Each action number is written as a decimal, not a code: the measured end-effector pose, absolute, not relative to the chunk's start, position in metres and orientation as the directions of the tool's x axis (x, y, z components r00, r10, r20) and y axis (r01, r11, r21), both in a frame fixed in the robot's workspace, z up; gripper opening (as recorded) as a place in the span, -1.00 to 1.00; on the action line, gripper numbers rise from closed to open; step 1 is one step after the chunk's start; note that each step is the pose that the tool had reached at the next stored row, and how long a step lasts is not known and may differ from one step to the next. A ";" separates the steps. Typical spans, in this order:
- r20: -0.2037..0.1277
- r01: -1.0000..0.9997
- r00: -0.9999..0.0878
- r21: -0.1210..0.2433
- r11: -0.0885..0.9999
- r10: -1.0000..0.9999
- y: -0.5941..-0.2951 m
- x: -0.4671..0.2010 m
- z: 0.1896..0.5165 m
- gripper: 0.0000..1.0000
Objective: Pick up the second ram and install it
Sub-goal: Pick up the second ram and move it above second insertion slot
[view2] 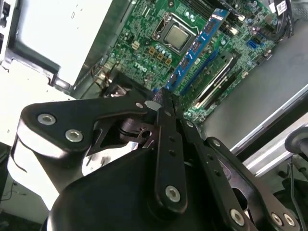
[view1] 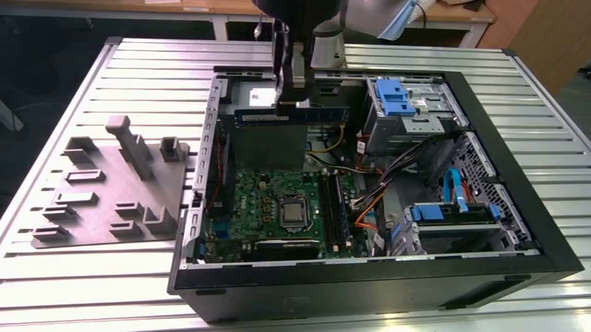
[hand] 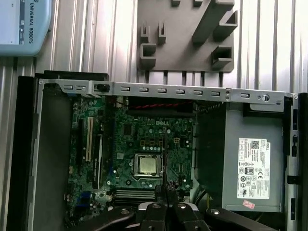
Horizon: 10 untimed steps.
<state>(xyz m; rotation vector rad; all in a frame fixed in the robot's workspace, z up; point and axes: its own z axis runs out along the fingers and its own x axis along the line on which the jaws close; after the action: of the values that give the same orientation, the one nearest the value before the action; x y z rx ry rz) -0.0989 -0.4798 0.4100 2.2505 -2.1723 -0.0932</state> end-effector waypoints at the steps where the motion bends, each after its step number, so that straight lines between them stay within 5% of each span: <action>1: -0.034 -0.998 0.033 0.050 -0.035 -0.999 -0.480 -0.098 0.408 -0.76; 10: -0.034 -0.999 0.015 0.050 -0.016 -0.999 -0.480 -0.095 0.394 -0.76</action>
<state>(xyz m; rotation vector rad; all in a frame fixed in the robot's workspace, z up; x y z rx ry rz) -0.0947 -0.4800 0.3937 2.2292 -2.1950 -0.0935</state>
